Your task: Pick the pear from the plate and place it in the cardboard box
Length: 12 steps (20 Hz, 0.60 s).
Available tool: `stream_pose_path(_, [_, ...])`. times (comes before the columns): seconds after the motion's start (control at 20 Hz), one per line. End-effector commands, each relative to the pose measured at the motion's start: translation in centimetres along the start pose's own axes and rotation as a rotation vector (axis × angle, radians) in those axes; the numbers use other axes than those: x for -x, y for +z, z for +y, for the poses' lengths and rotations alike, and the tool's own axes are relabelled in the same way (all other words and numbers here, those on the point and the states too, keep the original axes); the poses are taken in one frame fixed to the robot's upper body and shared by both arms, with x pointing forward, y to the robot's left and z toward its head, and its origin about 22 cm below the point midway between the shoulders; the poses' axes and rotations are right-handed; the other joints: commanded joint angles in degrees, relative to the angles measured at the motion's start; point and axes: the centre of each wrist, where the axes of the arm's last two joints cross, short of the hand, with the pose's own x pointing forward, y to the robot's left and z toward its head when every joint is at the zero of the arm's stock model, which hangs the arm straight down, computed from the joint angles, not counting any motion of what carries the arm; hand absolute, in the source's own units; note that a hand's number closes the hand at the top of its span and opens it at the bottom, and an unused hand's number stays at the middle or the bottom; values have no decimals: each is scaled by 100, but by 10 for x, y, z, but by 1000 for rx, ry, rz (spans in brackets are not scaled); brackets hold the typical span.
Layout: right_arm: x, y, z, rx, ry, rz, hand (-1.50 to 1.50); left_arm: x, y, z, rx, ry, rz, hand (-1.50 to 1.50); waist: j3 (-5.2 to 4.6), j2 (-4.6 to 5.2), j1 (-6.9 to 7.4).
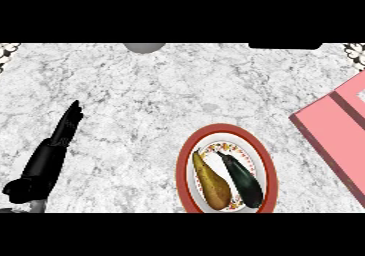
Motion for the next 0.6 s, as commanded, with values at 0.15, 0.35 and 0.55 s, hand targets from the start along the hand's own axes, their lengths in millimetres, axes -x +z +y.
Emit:
stream_pose_path(0.15, [1,39,73,-484,-264,90,-150,1,-7,1,-66,175,126,0,157,-9,135])
stream_pose_path(0.35, [7,75,96,-268,-207,-15,-150,12,-4,35,-112,301,264,0,164,-40,3])
stream_pose_path(0.55, [12,121,92,-392,-376,-212,-150,10,-1,38,-140,309,272,0,170,-56,-26])
